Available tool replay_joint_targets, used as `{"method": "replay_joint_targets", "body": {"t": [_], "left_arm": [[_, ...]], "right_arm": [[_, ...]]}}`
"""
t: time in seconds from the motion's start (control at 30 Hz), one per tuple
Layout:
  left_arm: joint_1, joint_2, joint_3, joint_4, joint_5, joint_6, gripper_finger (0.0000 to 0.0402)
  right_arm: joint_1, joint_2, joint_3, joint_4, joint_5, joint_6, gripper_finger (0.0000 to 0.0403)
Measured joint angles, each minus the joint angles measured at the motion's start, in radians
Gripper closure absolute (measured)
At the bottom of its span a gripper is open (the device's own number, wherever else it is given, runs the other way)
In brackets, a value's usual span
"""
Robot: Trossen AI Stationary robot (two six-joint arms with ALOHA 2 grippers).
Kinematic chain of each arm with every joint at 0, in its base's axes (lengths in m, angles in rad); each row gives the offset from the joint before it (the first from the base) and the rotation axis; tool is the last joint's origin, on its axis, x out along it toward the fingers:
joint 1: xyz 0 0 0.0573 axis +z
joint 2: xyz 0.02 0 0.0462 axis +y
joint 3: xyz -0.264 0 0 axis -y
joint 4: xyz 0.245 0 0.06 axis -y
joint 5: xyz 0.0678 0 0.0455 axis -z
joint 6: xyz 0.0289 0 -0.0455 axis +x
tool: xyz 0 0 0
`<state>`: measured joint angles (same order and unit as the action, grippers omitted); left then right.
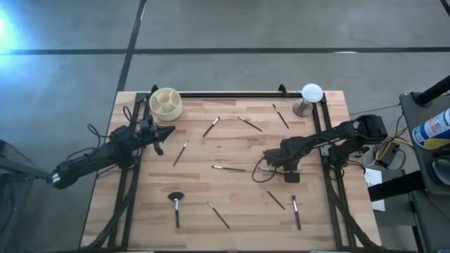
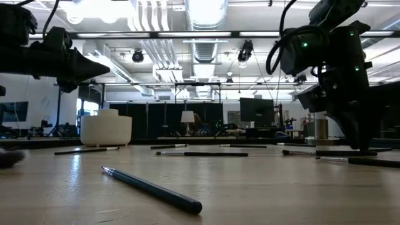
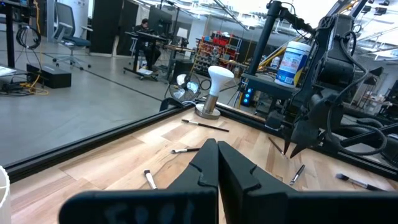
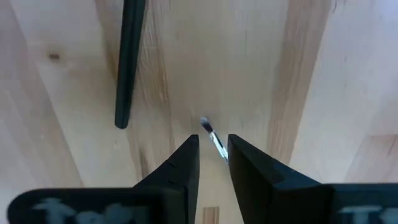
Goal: Put items in baskets/containers
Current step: Put the eyeshadow brush into the organizer
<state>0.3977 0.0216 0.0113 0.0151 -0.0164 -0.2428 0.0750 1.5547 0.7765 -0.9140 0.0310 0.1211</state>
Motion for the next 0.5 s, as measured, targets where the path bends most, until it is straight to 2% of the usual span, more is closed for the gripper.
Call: {"method": "replay_joint_targets", "body": {"t": [0.23, 0.5], "left_arm": [[0.0, 0.0, 0.0, 0.0, 0.0, 0.0, 0.0402], [0.0, 0.0, 0.0, 0.0, 0.0, 0.0, 0.0402]], "right_arm": [[-0.001, 0.005, 0.0, 0.061, 0.021, -0.046, 0.0324], [-0.001, 0.007, 0.0, 0.058, 0.022, -0.031, 0.0355]]}}
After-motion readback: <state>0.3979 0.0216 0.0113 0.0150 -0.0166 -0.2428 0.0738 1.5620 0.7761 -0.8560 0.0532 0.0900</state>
